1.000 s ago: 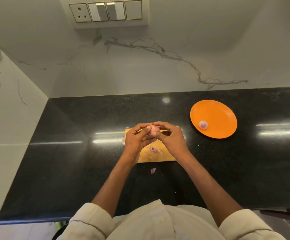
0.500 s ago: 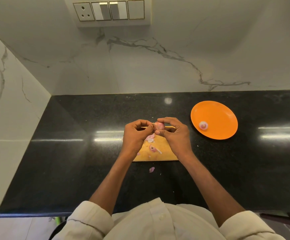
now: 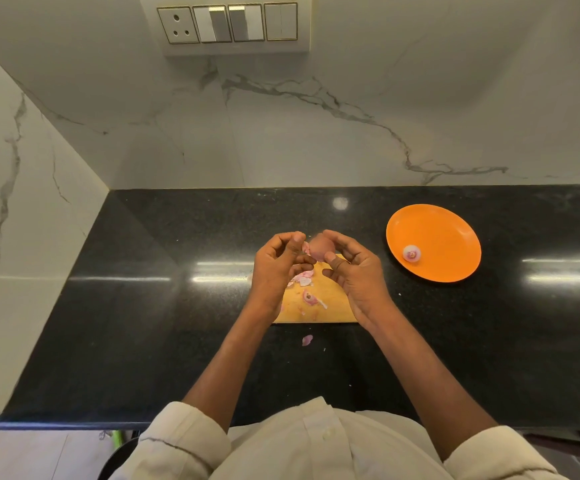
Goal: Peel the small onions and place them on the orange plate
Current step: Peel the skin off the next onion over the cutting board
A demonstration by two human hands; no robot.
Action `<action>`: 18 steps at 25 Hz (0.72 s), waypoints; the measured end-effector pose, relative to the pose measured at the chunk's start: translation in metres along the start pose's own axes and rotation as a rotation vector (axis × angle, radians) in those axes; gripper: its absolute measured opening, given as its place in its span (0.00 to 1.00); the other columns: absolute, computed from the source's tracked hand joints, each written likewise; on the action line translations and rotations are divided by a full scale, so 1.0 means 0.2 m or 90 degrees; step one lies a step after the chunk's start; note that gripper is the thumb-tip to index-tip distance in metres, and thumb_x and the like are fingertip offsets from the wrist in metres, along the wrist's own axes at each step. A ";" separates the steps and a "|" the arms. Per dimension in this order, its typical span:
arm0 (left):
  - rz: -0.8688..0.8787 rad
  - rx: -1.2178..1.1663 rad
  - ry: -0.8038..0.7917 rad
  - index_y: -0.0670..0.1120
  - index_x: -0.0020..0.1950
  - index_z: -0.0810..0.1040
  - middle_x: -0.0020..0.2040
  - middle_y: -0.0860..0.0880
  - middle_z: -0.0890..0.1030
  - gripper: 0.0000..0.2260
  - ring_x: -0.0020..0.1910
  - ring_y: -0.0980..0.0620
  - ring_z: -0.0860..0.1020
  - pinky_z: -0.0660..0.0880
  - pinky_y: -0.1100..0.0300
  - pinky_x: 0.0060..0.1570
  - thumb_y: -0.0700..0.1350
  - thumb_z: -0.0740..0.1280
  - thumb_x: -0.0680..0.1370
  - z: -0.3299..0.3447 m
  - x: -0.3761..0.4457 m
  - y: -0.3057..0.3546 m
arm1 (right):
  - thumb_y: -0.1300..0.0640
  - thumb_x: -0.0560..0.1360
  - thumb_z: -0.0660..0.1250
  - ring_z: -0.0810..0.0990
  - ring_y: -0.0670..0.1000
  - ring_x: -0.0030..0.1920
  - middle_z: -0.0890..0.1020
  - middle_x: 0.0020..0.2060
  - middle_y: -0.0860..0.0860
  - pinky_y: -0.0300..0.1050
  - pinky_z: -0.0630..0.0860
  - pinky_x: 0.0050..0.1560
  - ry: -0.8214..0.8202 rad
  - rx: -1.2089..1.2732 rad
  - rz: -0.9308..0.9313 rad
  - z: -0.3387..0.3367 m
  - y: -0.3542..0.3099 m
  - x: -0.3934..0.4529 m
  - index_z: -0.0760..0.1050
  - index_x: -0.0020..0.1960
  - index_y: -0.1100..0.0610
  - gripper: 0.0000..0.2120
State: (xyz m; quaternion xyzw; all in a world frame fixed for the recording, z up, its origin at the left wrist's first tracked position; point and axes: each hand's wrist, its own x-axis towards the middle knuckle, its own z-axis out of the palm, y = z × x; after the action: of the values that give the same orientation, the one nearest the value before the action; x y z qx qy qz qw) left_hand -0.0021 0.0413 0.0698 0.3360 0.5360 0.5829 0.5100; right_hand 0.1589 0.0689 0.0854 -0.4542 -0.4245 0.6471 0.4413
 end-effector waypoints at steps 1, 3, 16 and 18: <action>-0.001 0.019 -0.013 0.43 0.62 0.83 0.56 0.41 0.86 0.13 0.53 0.39 0.87 0.85 0.41 0.57 0.49 0.72 0.82 0.00 0.00 -0.01 | 0.64 0.79 0.73 0.86 0.50 0.60 0.87 0.59 0.47 0.45 0.85 0.50 -0.005 -0.016 -0.001 0.01 0.00 0.00 0.83 0.65 0.54 0.16; 0.010 0.048 -0.009 0.43 0.62 0.84 0.55 0.40 0.87 0.12 0.54 0.38 0.87 0.84 0.38 0.57 0.45 0.76 0.80 0.02 0.00 -0.02 | 0.61 0.77 0.75 0.85 0.50 0.61 0.87 0.59 0.47 0.49 0.85 0.55 -0.015 -0.028 0.003 0.02 0.00 -0.01 0.84 0.65 0.53 0.17; -0.077 -0.112 -0.077 0.41 0.68 0.82 0.61 0.42 0.86 0.16 0.57 0.44 0.86 0.84 0.49 0.58 0.43 0.71 0.81 0.00 -0.01 -0.02 | 0.64 0.77 0.75 0.87 0.46 0.52 0.89 0.49 0.46 0.44 0.86 0.47 0.085 -0.126 -0.016 0.03 -0.02 0.00 0.88 0.53 0.55 0.07; -0.096 -0.139 -0.086 0.39 0.69 0.81 0.62 0.41 0.86 0.14 0.58 0.43 0.85 0.84 0.51 0.58 0.40 0.69 0.83 0.00 -0.01 -0.03 | 0.64 0.78 0.74 0.88 0.47 0.50 0.89 0.47 0.46 0.44 0.86 0.45 0.123 -0.168 -0.033 0.04 -0.02 0.01 0.88 0.50 0.53 0.08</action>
State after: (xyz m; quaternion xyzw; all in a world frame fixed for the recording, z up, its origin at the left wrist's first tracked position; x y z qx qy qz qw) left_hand 0.0002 0.0393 0.0634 0.2760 0.4575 0.5738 0.6206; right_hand 0.1515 0.0705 0.0897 -0.5572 -0.4727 0.5273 0.4337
